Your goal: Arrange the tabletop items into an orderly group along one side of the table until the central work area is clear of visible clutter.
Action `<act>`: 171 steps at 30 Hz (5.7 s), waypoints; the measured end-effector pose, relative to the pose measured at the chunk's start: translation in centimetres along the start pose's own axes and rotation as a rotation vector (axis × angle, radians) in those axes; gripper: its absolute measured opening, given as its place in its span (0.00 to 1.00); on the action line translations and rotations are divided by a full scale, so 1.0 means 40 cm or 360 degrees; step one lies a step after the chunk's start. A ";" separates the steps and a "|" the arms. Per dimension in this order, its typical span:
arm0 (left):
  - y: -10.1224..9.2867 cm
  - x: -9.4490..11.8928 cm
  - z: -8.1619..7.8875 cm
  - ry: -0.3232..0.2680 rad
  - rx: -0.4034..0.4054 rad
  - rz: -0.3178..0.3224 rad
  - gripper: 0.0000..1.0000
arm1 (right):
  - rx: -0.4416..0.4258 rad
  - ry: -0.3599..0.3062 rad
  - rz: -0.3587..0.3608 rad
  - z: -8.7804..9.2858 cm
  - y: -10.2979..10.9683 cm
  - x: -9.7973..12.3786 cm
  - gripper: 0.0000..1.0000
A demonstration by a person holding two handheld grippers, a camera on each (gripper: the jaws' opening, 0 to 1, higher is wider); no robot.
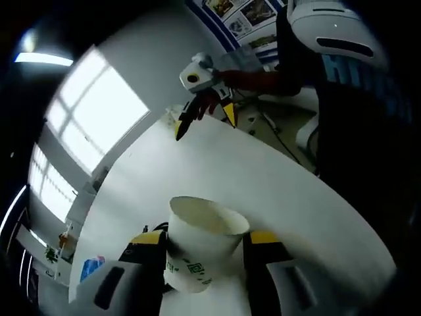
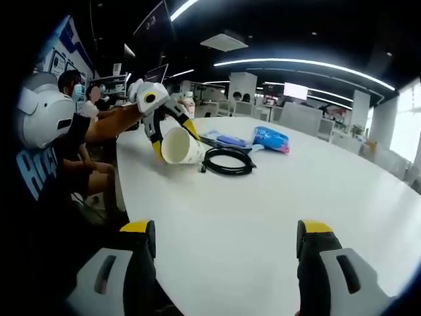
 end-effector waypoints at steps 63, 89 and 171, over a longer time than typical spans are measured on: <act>0.003 0.149 0.113 -0.0522 0.0925 -0.0143 0.43 | 0.0049 0.0038 -0.0031 -0.021 0.023 -0.023 0.84; -0.016 0.160 0.210 -0.0322 0.1003 -0.0197 0.40 | 0.0040 0.0043 -0.0038 -0.016 0.026 -0.031 0.84; -0.011 0.219 0.067 -0.0077 0.0552 -0.0022 0.00 | 0.0000 0.0018 -0.0037 0.008 0.020 -0.018 0.84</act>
Point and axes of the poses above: the point that each gripper's makers call its tool centre point, and the gripper's own axes: x roughly backward along the fingers, y roughly to its left, z roughly out of its underside, the point moved 2 cm from there along x, roughly backward along the fingers, and after that the axes turned 9 degrees about y, right-handed, at the moved point
